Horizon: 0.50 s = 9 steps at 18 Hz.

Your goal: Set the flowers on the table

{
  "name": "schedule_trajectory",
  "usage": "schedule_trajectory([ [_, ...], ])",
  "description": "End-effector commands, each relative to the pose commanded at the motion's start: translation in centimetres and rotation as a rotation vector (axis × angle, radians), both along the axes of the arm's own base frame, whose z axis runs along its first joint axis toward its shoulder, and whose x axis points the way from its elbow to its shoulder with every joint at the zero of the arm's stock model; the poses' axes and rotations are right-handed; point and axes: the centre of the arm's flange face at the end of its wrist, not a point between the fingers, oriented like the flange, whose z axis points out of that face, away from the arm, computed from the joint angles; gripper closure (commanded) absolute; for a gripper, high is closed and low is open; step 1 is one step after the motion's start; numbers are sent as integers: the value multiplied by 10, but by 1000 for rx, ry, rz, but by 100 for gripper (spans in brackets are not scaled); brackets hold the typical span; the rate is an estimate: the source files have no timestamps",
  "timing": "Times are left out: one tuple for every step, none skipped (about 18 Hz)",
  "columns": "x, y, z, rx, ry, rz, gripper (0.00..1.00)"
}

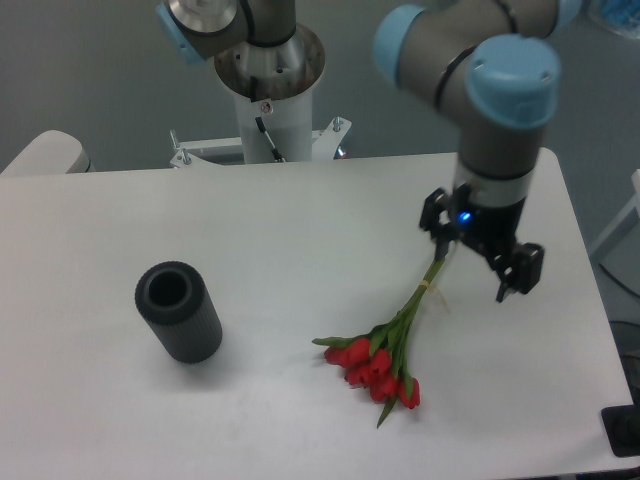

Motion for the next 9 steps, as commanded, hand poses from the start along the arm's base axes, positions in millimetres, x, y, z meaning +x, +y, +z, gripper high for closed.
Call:
schedule_trajectory([
  [-1, -2, 0, -2, 3, -17, 0],
  [-2, -2, 0, -3, 5, -24, 0],
  [-2, -2, 0, -3, 5, -24, 0],
  [-1, -3, 0, -3, 7, -27, 0],
  [-1, -3, -1, -4, 4, -27, 0],
  [-1, -3, -2, -4, 4, -29, 0],
  [0, -2, -1, -4, 5, -30, 0],
  [2, -2, 0, -3, 7, -30, 0],
  [3, 0, -1, -3, 7, -33, 0],
])
